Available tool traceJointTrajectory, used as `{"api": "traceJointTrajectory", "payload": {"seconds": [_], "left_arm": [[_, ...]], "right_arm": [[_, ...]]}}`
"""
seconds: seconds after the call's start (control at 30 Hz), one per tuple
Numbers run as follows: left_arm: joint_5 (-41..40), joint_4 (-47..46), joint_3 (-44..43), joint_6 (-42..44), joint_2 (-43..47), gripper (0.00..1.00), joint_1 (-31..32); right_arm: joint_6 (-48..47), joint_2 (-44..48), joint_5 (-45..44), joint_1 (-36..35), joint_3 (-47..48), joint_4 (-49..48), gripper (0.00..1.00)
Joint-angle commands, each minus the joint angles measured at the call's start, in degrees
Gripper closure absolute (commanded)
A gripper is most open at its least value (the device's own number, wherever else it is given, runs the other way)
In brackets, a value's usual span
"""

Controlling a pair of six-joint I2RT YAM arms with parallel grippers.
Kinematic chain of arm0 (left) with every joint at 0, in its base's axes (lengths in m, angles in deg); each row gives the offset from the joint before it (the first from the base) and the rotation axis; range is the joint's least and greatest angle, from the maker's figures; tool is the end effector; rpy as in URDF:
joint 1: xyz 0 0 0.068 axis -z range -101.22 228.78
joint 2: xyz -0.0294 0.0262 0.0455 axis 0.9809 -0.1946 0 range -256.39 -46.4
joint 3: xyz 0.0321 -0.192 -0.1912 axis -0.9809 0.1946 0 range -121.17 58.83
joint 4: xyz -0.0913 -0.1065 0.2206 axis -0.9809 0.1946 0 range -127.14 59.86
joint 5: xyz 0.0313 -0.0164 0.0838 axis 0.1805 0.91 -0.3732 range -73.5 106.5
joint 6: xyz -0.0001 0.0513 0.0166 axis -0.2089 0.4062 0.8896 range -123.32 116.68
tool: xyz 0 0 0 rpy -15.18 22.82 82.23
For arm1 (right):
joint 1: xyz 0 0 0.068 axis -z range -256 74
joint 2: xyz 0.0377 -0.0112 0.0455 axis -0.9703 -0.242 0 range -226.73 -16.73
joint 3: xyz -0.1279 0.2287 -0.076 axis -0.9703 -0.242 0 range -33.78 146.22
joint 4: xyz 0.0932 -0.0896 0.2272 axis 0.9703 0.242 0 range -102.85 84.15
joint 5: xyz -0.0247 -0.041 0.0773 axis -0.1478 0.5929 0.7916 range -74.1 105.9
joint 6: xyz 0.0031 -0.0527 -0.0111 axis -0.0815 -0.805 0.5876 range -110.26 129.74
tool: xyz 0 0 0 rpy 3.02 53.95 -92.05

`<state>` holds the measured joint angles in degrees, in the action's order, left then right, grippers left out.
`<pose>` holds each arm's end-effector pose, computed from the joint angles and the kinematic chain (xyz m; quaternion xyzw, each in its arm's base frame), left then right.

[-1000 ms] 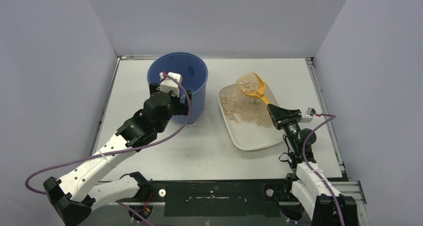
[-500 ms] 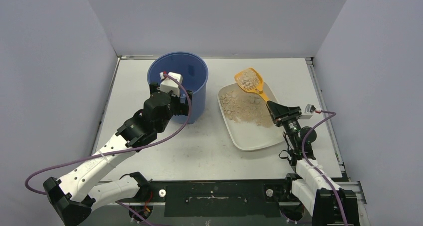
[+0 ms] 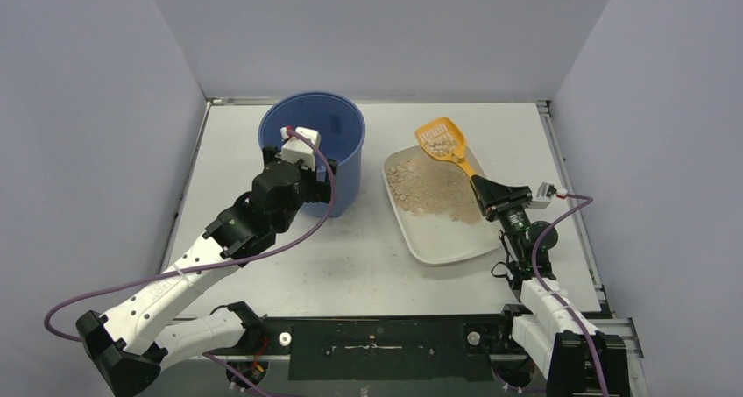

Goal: Clean the litter box

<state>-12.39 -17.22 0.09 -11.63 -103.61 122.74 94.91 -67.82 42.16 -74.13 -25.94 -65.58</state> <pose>0.1704 -0.1404 0.3688 0.1015 0.7924 -0.0680 0.5977 0.1786 0.0100 0.2123 0.3077 0.5758 0.6036 0.4577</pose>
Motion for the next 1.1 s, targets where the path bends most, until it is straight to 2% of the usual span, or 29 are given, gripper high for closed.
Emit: {"api": "traceJointTrajectory", "payload": {"seconds": [0.0, 0.13, 0.23, 0.33, 0.47, 0.57, 0.63, 0.7, 0.77, 0.87, 1.07], "left_arm": [[0.55, -2.48, -0.54, 0.32, 0.62, 0.05, 0.34], [0.51, -2.27, -0.59, 0.33, 0.52, 0.05, 0.41], [0.56, -2.54, -0.47, 0.25, 0.53, 0.05, 0.37], [0.57, -2.21, -0.75, 0.24, 0.41, 0.05, 0.41], [0.52, -2.47, -0.61, 0.23, 0.49, 0.05, 0.38], [0.67, -2.28, -0.61, 0.15, 0.78, 0.05, 0.41], [0.56, -2.57, -0.50, 0.14, 1.04, 0.05, 0.37], [0.47, -2.48, -0.54, 0.10, 1.13, 0.05, 0.38], [0.89, -2.49, -0.53, 0.14, 1.24, 0.05, 0.38], [0.99, -2.60, -0.53, 0.14, 1.30, 0.05, 0.42], [1.51, -3.40, -0.03, 0.14, 2.64, 0.05, 0.34]], "right_arm": [[-0.82, 0.28, 0.04, -1.19, 1.93, -2.72, 1.00], [0.26, 2.74, -0.07, 2.32, 0.86, 1.15, 1.00], [-1.26, 0.74, 1.63, -1.35, 2.69, -1.00, 1.00], [0.26, 2.65, 0.20, 2.07, 1.50, 1.92, 1.00], [-2.35, 0.72, 1.87, -1.48, 4.40, 1.37, 1.00], [-0.08, 2.64, -0.56, 0.39, 2.36, 2.14, 1.00], [-2.39, 1.94, 1.31, -1.20, 3.92, 3.67, 1.00], [-1.82, 2.84, 1.65, 1.12, 3.56, 6.04, 1.00], [0.61, 3.14, -0.35, 0.31, 1.22, 1.96, 1.00], [-2.75, 1.82, 1.29, -1.51, 4.40, 4.66, 1.00], [-2.79, 2.69, 1.19, -1.51, 6.29, 5.19, 1.00]]}}
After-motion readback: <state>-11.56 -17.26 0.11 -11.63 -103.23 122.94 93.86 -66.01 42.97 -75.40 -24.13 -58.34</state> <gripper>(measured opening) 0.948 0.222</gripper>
